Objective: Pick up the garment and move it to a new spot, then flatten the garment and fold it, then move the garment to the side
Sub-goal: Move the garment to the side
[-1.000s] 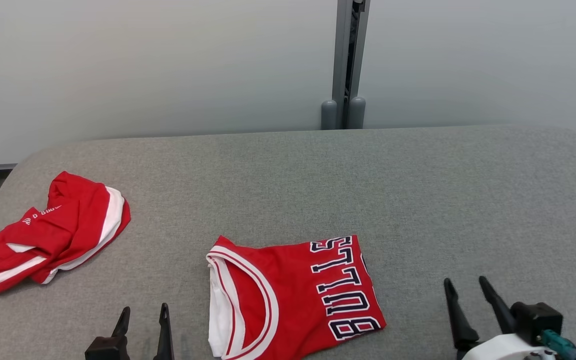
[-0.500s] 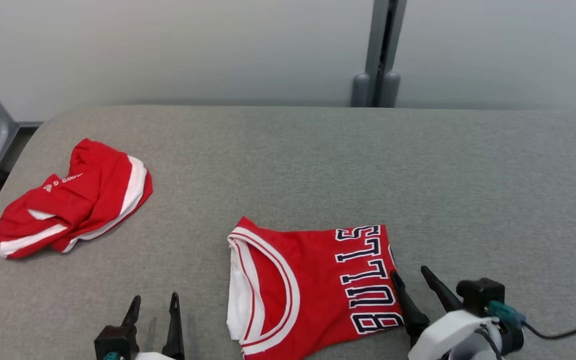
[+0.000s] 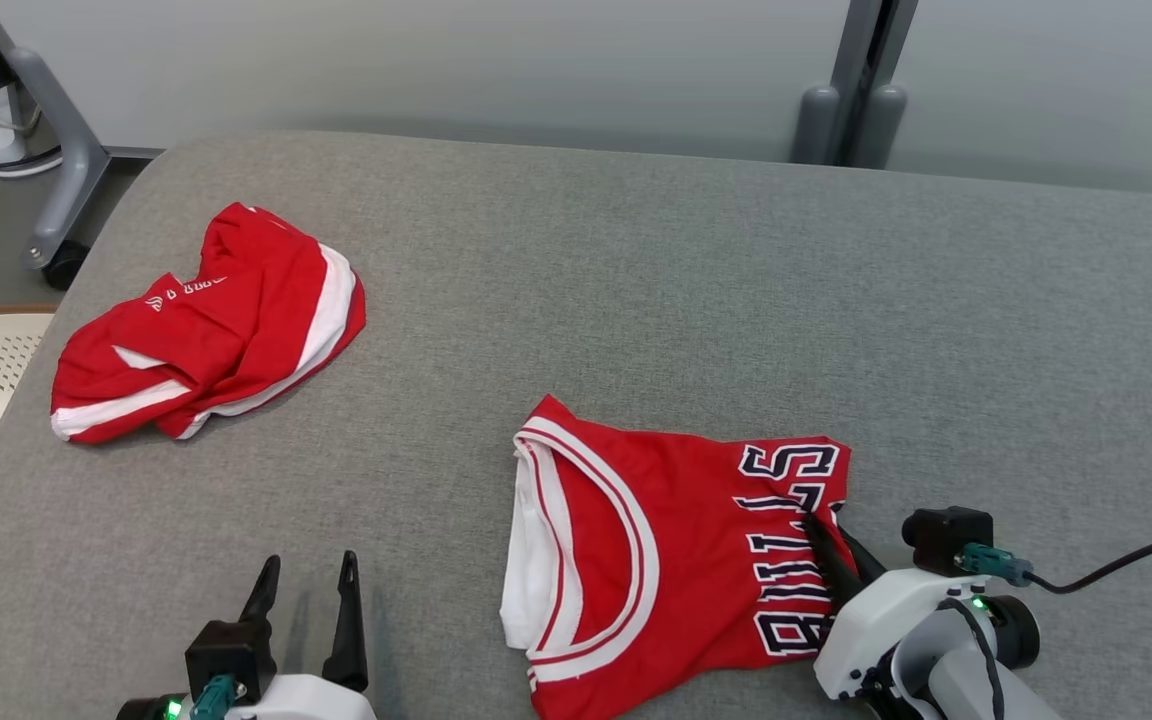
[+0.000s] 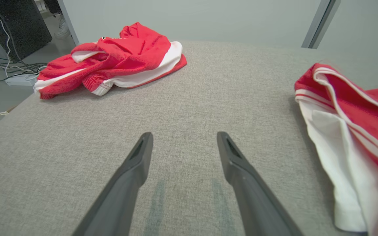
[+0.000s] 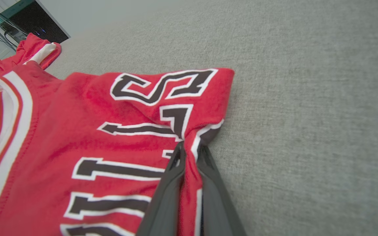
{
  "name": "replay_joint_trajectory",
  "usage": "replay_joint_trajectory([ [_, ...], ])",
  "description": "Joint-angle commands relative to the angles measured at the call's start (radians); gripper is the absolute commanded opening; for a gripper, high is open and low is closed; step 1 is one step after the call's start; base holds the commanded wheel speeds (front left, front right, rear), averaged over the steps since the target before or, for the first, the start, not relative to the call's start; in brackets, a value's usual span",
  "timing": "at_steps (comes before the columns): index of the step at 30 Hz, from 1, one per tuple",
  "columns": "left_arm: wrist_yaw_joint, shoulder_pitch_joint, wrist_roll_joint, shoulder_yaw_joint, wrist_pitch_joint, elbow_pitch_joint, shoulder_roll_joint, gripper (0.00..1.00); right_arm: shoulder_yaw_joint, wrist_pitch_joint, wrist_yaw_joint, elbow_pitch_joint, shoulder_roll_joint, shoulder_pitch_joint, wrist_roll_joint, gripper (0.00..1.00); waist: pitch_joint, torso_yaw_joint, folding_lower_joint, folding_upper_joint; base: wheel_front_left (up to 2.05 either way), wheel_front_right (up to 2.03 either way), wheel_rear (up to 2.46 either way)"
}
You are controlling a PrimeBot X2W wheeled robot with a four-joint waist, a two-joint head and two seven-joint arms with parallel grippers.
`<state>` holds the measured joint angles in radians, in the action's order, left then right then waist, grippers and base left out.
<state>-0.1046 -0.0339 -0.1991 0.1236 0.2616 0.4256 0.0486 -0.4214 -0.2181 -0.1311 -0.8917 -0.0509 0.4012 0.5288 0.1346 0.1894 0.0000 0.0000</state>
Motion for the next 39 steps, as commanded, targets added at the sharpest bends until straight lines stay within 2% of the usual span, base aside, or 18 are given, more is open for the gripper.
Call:
replay_joint_trajectory([
  [1,0.006,-0.025,0.009,-0.004,0.005,-0.005,0.004,1.00,-0.007,-0.002,0.001,-0.024,-0.001,-0.008,0.003,0.00,0.001,-0.010,0.0000,0.0000,0.00,0.00,0.00],
  [5,0.019,-0.027,0.015,-0.007,0.005,-0.009,0.004,1.00,-0.010,-0.034,0.002,-0.027,-0.013,0.008,0.013,0.00,-0.010,-0.064,0.0000,0.0000,0.00,0.00,0.00],
  [8,0.027,-0.031,0.018,-0.010,0.005,-0.016,0.003,1.00,-0.009,-0.044,0.002,-0.018,-0.014,0.008,0.018,0.00,-0.022,-0.136,0.0000,0.0000,0.00,0.00,0.00],
  [21,0.039,-0.045,0.004,0.060,0.005,-0.021,0.005,1.00,-0.007,-0.048,0.001,0.068,-0.013,-0.031,-0.011,0.00,-0.036,-0.565,0.0000,0.0000,0.00,0.00,0.00],
  [26,0.041,-0.069,0.014,0.078,0.005,-0.021,0.005,1.00,-0.016,-0.049,0.001,0.109,-0.006,-0.048,-0.019,0.00,-0.012,-0.700,0.0000,0.0000,0.00,0.00,0.00],
  [31,0.069,-0.121,0.026,0.122,0.005,0.006,0.006,1.00,0.018,-0.048,0.001,0.158,-0.002,-0.062,-0.031,0.00,0.032,-0.728,0.0000,0.0000,0.00,0.00,0.00],
  [39,0.062,-0.144,0.041,0.122,0.005,0.018,0.005,1.00,0.031,-0.048,0.001,0.199,-0.002,-0.045,-0.060,0.00,0.068,-0.725,0.0000,0.0000,0.00,0.00,0.00],
])
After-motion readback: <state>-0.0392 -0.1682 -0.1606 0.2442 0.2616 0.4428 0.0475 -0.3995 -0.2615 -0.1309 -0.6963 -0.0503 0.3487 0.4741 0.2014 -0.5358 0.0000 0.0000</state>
